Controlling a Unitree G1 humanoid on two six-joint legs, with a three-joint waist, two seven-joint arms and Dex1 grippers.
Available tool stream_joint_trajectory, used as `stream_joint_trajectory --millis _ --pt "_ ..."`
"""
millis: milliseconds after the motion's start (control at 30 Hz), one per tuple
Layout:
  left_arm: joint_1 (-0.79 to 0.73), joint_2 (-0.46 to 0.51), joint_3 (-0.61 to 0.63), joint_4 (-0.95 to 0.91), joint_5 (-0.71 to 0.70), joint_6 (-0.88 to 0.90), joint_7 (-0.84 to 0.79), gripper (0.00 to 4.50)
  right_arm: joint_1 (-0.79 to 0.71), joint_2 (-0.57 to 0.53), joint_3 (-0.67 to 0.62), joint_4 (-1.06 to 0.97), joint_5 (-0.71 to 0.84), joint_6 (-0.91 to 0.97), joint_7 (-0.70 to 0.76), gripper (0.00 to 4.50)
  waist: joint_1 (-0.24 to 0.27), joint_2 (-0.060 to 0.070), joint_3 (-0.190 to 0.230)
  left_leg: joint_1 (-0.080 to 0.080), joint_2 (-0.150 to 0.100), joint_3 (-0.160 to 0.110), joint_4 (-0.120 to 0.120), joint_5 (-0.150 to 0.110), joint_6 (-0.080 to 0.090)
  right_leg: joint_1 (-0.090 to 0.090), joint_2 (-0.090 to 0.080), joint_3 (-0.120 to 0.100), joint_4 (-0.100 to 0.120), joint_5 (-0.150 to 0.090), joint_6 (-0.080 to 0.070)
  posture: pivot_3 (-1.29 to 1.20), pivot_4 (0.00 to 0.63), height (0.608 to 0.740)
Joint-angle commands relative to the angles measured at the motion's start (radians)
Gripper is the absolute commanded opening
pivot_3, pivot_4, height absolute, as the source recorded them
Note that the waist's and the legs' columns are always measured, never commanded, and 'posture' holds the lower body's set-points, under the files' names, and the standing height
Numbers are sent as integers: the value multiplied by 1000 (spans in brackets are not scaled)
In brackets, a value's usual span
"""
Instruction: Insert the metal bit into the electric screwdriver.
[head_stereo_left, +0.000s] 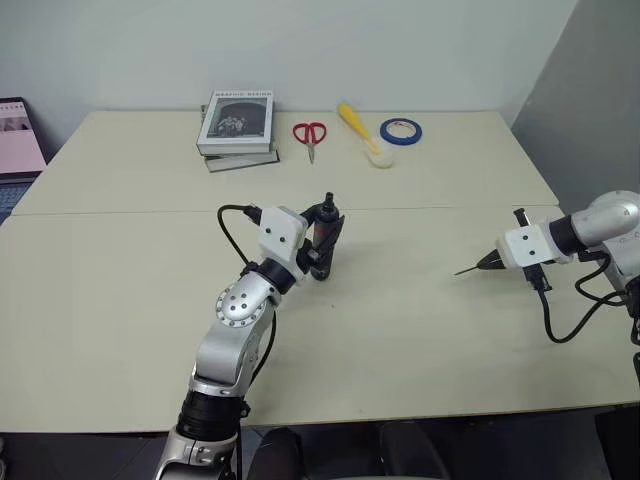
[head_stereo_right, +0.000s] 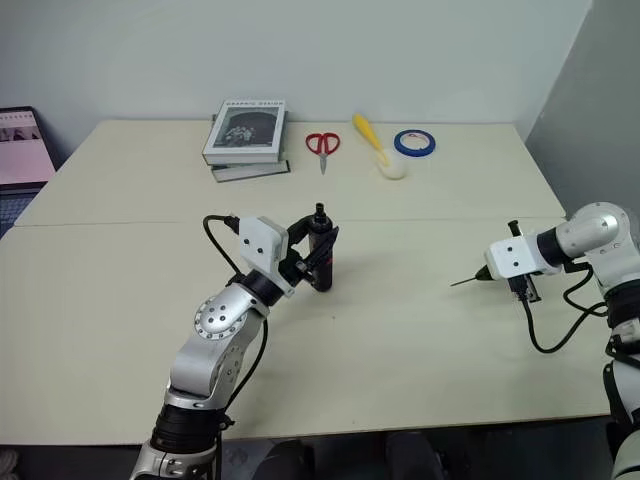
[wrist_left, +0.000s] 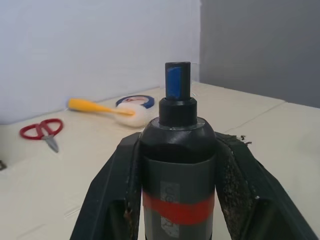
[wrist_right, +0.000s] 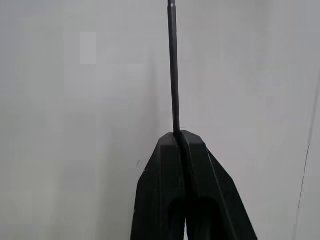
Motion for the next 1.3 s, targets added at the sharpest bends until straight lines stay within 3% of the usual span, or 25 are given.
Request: stream_joint_trajectory --millis 33,167,467,767,1000,1300 --pt "-12 -18 13 -69 -13 -25 16 1663 53 26 -144 -261 224 402 -56 0 2 0 0 -1 0 0 0 0 0 -1 0 0 0 0 0 0 150 740" --pt "-5 -27 -7 -99 -43 -14 -11 1663 108 95 -255 -544 459 836 -203 0 7 1 0 -13 0 -3 1 0 0 -12 0 -2 3 3 -4 0 150 740" --pt "21 -30 -17 -106 -54 -20 -35 1663 91 232 -375 -743 690 1188 -449 0 21 1 0 -16 0 -5 2 0 0 -13 0 -5 1 0 1 0 150 740" --pt "35 -43 -53 -117 -35 -21 -36 1662 74 322 -401 -802 738 1235 -587 0 31 1 0 -16 0 -5 1 0 0 -14 1 -6 0 0 1 0 150 740" --pt "46 -93 -54 -114 30 -49 68 1662 59 417 -395 -884 738 1223 -727 0 32 1 0 -17 0 -5 0 0 0 -14 1 -6 0 0 1 0 150 740" --pt "27 -138 -63 -9 149 -155 186 1662 58 483 -356 -920 723 1206 -798 0 32 1 0 -17 0 -5 0 0 0 -14 1 -6 0 0 1 0 150 740"
